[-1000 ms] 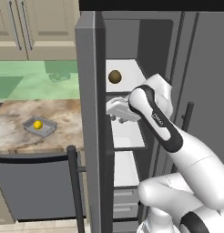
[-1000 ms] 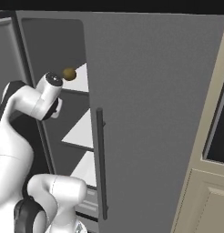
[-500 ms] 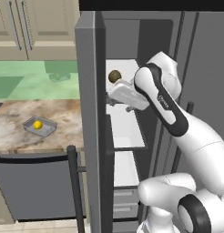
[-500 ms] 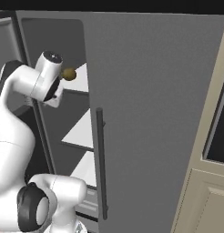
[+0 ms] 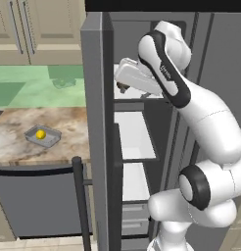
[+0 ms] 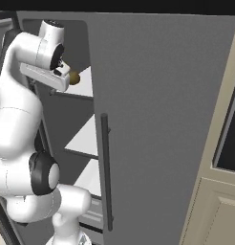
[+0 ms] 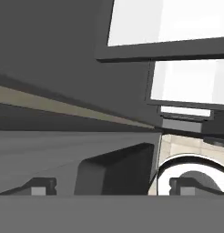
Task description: Take the lemon and potato out of the freezer and place them in the tupperware container on the counter. Then put the tupperware containing the vegetables back in the freezer.
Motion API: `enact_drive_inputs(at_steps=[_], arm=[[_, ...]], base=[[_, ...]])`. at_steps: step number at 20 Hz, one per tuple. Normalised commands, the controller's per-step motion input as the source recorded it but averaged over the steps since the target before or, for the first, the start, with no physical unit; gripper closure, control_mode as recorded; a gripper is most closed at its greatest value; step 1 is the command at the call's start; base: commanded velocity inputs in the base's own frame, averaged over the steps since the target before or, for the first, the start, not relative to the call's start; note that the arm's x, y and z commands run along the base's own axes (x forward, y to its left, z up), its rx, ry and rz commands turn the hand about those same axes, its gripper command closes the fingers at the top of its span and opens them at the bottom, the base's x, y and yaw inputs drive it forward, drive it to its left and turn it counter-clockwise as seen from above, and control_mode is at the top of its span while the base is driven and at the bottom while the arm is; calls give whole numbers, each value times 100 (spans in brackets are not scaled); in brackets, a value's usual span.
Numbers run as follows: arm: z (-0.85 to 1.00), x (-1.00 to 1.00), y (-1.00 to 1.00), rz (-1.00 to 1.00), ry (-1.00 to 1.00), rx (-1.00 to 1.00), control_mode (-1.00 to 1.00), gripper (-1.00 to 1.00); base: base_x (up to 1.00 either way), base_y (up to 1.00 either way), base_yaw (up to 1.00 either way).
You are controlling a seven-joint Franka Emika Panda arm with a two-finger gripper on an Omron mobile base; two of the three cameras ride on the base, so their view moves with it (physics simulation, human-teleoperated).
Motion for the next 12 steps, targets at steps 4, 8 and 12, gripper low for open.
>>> enact_drive_inputs(at_steps=[4, 8, 12], arm=[[-9, 62, -19, -7, 1, -17, -100, -100], [-45, 49, -25, -6, -3, -20, -100, -100], [-31, 37, -4, -6, -13, -16, -100, -100]], base=[[0, 0, 0], [0, 0, 0], [0, 0, 0]])
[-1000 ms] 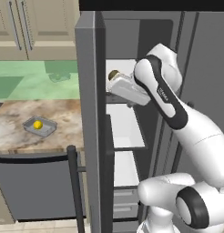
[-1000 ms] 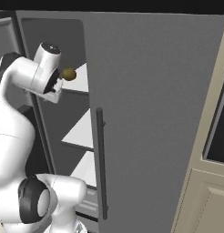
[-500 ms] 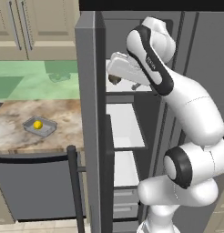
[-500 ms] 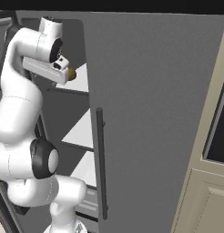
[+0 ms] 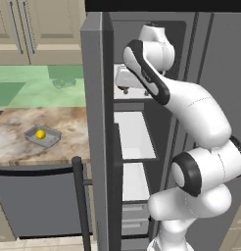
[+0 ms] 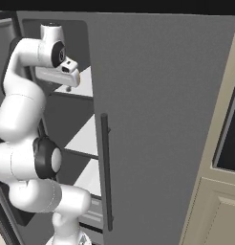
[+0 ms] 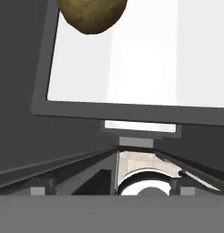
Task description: Take the lemon and potato out of the freezer and place them in the tupperware container on the counter. Then put the tupperware containing the vegetables back in the freezer.
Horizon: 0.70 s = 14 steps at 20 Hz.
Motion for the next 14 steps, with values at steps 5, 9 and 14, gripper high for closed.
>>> enact_drive_inputs(at_steps=[5, 9, 14], arm=[[-15, 31, 0, -3, -21, -9, -100, -100], [0, 36, 0, 0, -19, 0, -100, -100], [2, 50, 0, 0, -6, 0, -100, -100]], base=[[0, 0, 0], [0, 0, 0], [0, 0, 0]])
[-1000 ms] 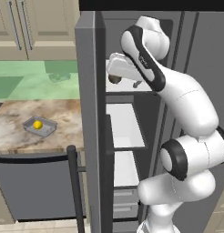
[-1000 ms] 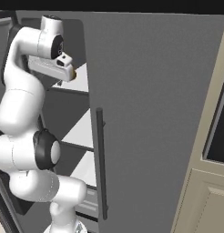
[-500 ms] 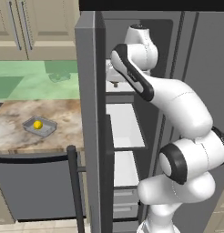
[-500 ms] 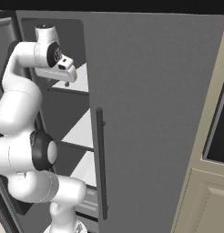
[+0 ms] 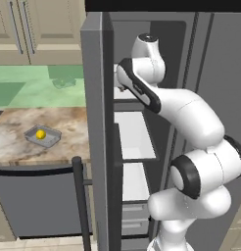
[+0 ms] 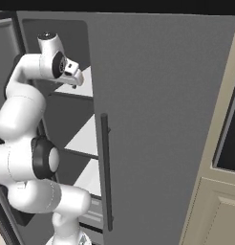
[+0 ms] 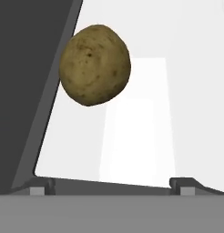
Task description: Take the lemon and potato out of the freezer and place them in the tupperware container on the counter. Then put the tupperware containing the vegetables back in the freezer.
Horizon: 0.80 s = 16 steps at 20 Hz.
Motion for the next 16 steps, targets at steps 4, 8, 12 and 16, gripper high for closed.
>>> enact_drive_inputs(at_steps=[4, 8, 12, 16], arm=[[0, 53, 0, 0, 0, 0, -100, -100], [0, 59, 0, 0, 6, 0, -100, -100], [0, 60, 0, 0, 3, 0, -100, -100], [-1, 48, 3, 0, 0, 0, -100, -100]], base=[[0, 0, 0], [0, 0, 0], [0, 0, 0], [0, 0, 0]])
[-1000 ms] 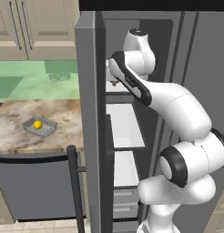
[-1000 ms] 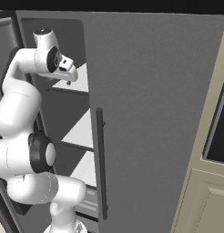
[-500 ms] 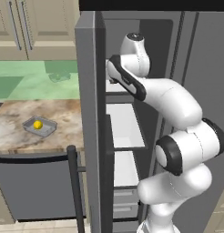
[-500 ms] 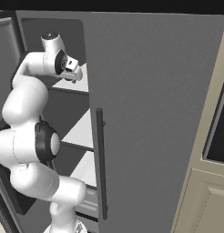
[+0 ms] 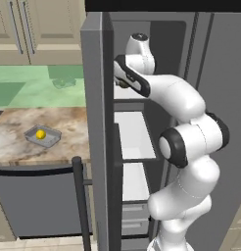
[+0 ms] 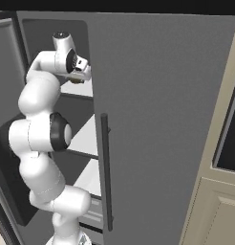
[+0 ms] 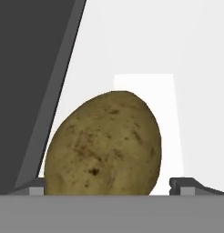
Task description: Take the lemon and potato out of the freezer and place them in the tupperware container on the counter. Then put the tupperware containing the vegetables back in the freezer.
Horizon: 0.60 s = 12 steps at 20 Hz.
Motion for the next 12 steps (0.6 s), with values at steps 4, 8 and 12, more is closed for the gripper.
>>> enact_drive_inputs(at_steps=[4, 8, 12], arm=[[-1, 38, 12, 0, 0, 0, -100, -100], [-4, 38, 11, 0, 0, 0, -100, -100], [-20, 28, 0, 0, 3, 0, -100, -100]], base=[[0, 0, 0], [0, 0, 0], [0, 0, 0]])
